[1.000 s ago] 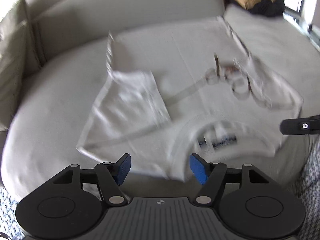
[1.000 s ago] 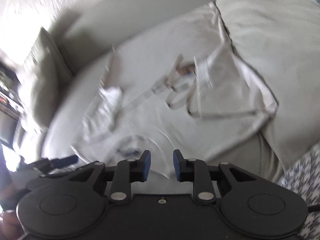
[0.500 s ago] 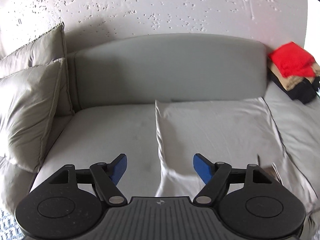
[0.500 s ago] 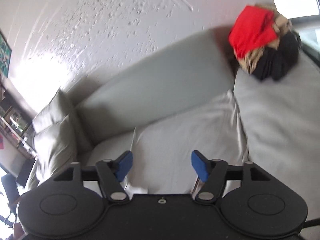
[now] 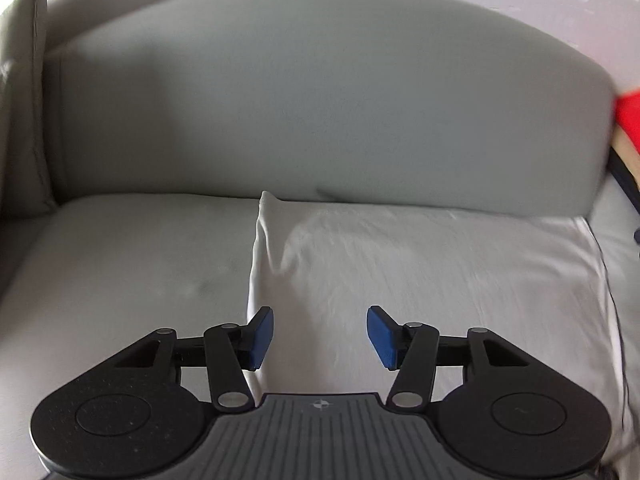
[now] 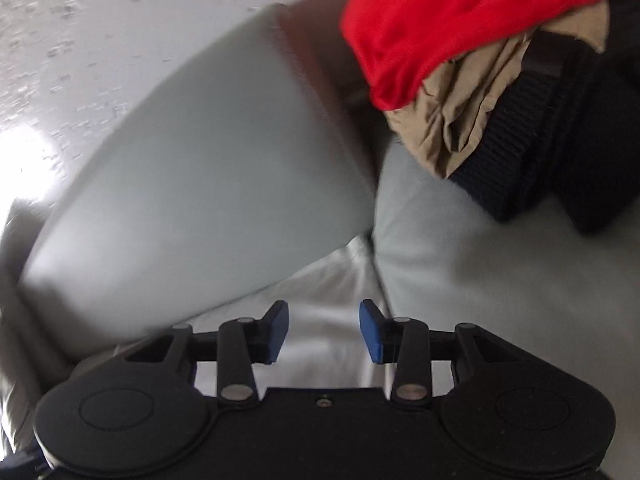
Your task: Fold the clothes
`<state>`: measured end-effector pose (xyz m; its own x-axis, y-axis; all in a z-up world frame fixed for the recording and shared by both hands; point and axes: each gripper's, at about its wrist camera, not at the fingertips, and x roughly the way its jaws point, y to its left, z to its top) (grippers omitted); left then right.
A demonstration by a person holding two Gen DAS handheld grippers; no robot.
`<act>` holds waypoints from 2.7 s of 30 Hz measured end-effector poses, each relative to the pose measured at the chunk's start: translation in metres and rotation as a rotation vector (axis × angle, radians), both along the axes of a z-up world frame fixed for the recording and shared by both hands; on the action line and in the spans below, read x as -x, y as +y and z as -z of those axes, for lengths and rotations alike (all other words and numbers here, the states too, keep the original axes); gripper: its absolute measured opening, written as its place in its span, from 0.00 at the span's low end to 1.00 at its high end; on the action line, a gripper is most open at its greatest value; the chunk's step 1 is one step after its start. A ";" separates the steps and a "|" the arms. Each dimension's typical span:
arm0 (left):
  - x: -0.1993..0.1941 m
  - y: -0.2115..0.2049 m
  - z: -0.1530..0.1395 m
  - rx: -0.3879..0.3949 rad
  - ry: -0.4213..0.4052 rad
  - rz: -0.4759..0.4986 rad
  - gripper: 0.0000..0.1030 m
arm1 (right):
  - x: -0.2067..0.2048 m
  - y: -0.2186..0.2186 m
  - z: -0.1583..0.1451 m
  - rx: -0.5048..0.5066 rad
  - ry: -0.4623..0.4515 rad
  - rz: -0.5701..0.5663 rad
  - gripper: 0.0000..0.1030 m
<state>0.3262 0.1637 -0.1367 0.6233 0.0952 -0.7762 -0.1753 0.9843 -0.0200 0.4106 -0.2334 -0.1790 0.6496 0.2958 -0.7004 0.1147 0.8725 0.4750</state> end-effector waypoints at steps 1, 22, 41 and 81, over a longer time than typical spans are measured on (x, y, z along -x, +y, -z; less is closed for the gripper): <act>-0.008 0.003 0.003 0.010 -0.001 -0.009 0.52 | -0.014 -0.001 0.008 0.011 0.015 0.000 0.38; -0.059 0.091 0.027 0.167 -0.073 -0.144 0.56 | -0.074 0.014 0.067 0.093 0.136 -0.049 0.03; -0.101 0.102 0.033 0.173 -0.048 -0.100 0.02 | -0.056 0.023 0.082 0.053 0.158 -0.066 0.03; 0.332 0.009 -0.045 -0.044 0.107 -0.174 0.03 | 0.345 -0.027 -0.049 -0.008 0.130 0.127 0.04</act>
